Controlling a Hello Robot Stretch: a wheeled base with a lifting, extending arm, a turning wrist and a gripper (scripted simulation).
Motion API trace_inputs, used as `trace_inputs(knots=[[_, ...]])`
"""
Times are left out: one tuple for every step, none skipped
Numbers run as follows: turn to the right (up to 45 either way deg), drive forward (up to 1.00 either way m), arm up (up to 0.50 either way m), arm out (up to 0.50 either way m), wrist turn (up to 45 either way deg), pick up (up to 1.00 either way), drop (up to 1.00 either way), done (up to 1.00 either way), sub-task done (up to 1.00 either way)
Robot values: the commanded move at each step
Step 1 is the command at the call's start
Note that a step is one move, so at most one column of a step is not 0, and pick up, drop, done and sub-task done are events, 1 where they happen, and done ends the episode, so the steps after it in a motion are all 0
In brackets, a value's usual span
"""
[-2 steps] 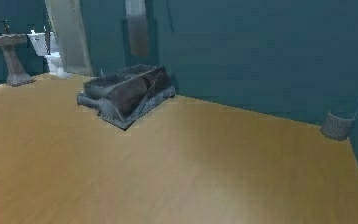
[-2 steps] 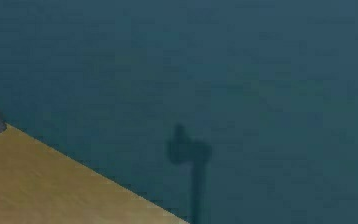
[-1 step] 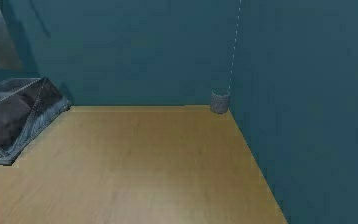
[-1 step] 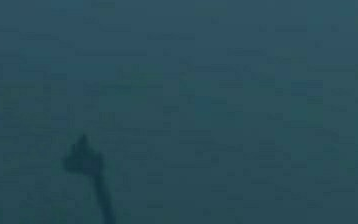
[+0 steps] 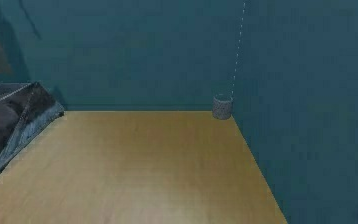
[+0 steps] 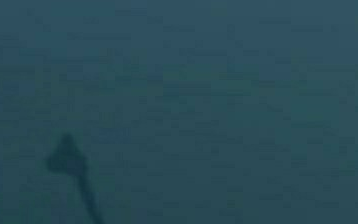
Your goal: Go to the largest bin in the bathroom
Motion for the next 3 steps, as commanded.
trace_inputs(knots=[[0.0, 1.0, 0.0, 0.0, 0.0, 0.0, 0.0, 0.0, 0.0], [0.0, 0.95, 0.0, 0.0, 0.0, 0.0, 0.0, 0.0, 0.0], [-45.0, 0.0, 0.0, 0.0, 0.0, 0.0, 0.0, 0.0, 0.0]])
